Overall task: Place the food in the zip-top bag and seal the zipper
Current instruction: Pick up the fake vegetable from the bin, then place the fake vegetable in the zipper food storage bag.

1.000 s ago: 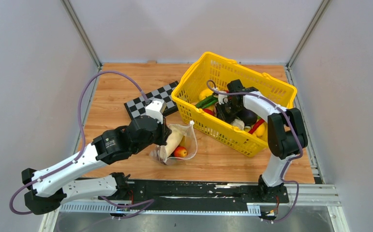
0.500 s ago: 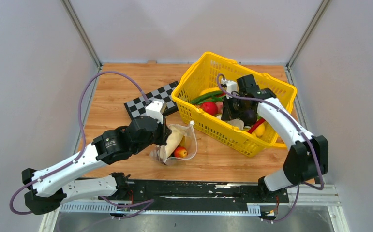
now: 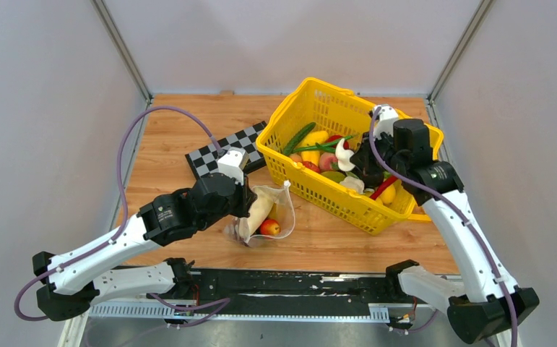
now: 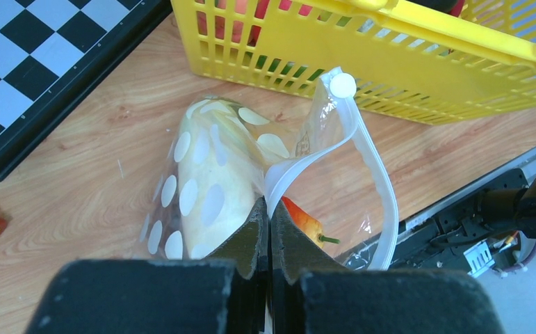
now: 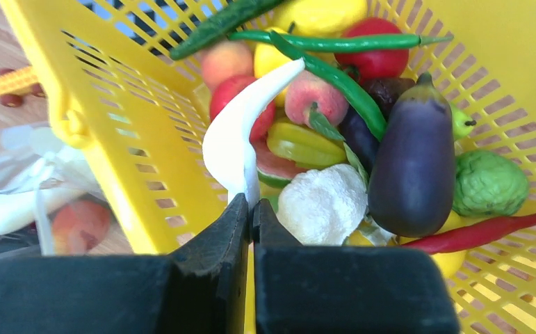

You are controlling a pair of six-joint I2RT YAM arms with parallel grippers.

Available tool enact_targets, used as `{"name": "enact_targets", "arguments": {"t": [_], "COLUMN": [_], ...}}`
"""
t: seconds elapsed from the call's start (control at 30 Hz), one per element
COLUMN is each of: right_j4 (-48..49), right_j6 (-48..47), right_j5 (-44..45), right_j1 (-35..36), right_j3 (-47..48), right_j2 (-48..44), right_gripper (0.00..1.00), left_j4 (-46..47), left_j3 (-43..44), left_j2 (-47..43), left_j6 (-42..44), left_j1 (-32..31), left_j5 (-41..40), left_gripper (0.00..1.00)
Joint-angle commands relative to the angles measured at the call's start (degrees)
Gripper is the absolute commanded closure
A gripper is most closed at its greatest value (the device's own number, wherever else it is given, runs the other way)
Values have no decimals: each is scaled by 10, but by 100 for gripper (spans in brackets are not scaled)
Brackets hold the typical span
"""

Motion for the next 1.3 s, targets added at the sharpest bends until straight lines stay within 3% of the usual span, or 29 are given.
{"name": "enact_targets", "arguments": {"t": [0.0,0.27,0.47,0.53,0.67,0.83,0.97,1.27], "right_j4": [67,116,140,119,30,-7,8,16], "right_j6": [48,70,52,32,-60,-97,-86,-78], "right_j5": [-32,-162,-400,-426,-368,-243,-188,-158], "right_j1": [-1,-1,8,28,119,252,271,310], "right_j3": [-8,-15,-20,-8,26,45,56,88], "right_j2": [-41,-87,-96,-92,-69,-10,36,124], "right_gripper": [100,100,100,100,100,100,100,99], "left_j4": [34,36,39,40,45,47,43,49], "left_j3": [2,3,2,3,4,4,4,-2], "left_j2": [0,2,-1,-1,-1,1,-6,-16], "left_j6": [-6,-5,-7,-7,-7,-7,-11,-14], "left_j1": [1,1,1,0,1,0,1,1], "left_j5": [-5,-3,-7,-9,-11,-11,-11,-16], "left_gripper": [100,100,100,100,100,100,100,100]}}
